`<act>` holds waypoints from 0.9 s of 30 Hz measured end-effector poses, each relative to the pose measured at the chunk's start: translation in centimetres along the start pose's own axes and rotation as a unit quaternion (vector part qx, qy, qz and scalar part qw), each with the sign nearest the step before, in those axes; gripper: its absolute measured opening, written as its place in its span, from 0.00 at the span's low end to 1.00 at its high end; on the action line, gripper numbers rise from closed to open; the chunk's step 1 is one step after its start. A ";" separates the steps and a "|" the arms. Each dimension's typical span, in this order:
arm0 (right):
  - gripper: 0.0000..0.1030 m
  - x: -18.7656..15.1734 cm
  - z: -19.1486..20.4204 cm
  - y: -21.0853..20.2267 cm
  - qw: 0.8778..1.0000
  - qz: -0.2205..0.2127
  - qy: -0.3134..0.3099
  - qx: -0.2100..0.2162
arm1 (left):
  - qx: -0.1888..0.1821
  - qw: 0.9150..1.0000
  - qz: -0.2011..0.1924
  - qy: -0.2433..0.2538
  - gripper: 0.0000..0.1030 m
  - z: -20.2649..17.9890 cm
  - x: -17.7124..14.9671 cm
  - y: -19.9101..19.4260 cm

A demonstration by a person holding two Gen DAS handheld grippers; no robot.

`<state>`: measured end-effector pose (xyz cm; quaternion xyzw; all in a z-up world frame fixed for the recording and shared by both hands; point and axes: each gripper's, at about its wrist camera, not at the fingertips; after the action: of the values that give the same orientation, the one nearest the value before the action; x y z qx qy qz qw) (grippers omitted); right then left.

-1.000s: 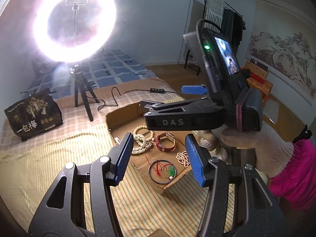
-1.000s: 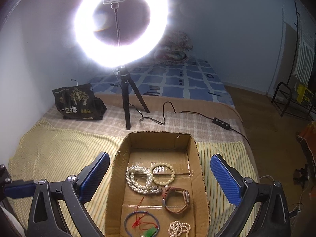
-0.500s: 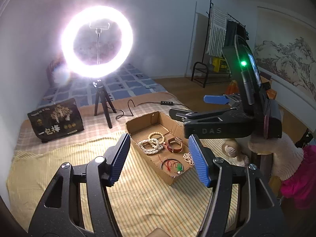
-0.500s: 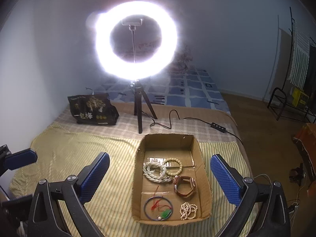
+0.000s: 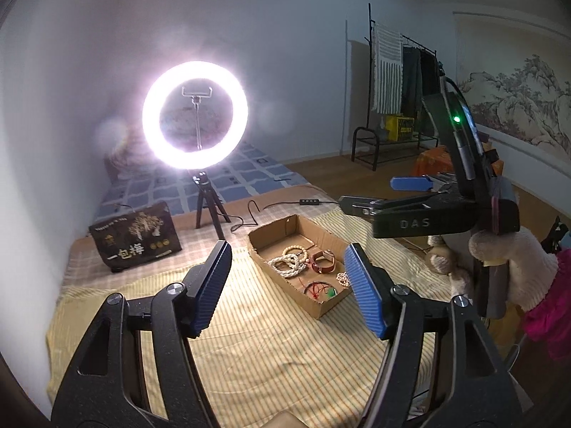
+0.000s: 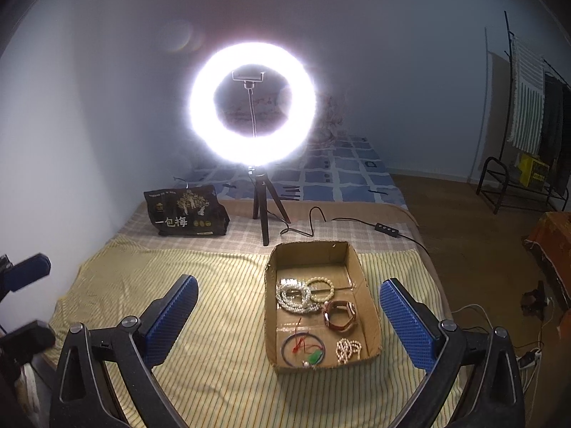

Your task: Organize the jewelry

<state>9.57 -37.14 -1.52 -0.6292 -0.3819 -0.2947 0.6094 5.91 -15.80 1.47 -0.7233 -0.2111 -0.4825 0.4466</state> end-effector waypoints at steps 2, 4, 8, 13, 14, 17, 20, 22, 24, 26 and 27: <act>1.00 -0.4 0.3 -1.1 1.000 -0.001 -0.001 -0.002 | 0.005 1.000 -0.003 -0.002 0.69 0.1 -0.1 -0.9; 1.00 -0.8 0.4 -1.9 1.000 -0.002 0.000 -0.002 | 0.006 1.000 -0.006 -0.007 0.76 0.3 -0.2 -1.9; 1.00 -1.7 1.1 -3.5 1.000 -0.003 -0.003 -0.001 | 0.016 1.000 -0.011 -0.017 0.80 0.8 -0.4 -3.1; 1.00 -2.7 2.1 -5.2 1.000 -0.009 -0.010 -0.010 | 0.031 0.999 -0.008 -0.029 0.88 1.3 -0.8 -3.9; 1.00 -2.9 2.3 -5.4 1.000 -0.010 -0.010 -0.011 | 0.035 0.999 -0.008 -0.031 0.88 1.4 -0.8 -4.0; 1.00 -3.5 2.7 -5.7 1.000 -0.010 -0.013 -0.014 | 0.048 0.998 -0.003 -0.036 0.88 1.6 -1.1 -4.1; 1.00 -4.2 2.9 -5.7 1.000 -0.013 -0.007 -0.020 | 0.059 0.997 0.008 -0.041 0.88 2.0 -1.5 -3.7; 1.00 -4.6 2.8 -5.7 1.000 -0.010 0.001 -0.019 | 0.066 0.997 0.016 -0.042 0.88 2.1 -1.7 -3.5; 1.00 -5.1 2.8 -5.6 1.000 -0.008 0.008 -0.021 | 0.067 0.997 0.022 -0.045 0.89 2.3 -2.0 -3.3; 1.00 -5.6 2.7 -5.5 1.000 -0.006 0.013 -0.027 | 0.070 0.996 0.027 -0.050 0.89 2.5 -2.2 -2.9; 1.00 -5.8 2.7 -5.6 0.999 -0.005 0.015 -0.029 | 0.076 0.995 0.028 -0.049 0.89 2.6 -2.2 -2.7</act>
<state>1.52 -35.40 -3.60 -0.6405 -0.3675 -0.3183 0.5945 4.23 -11.92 0.37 -0.7155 -0.2489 -0.4162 0.5028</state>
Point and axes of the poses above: each gripper's, at about its wrist camera, not at the fingertips, and y roughly the way its jaws point, z to its left, x to its top, and after that the axes turned 8 degrees about -y, right-handed
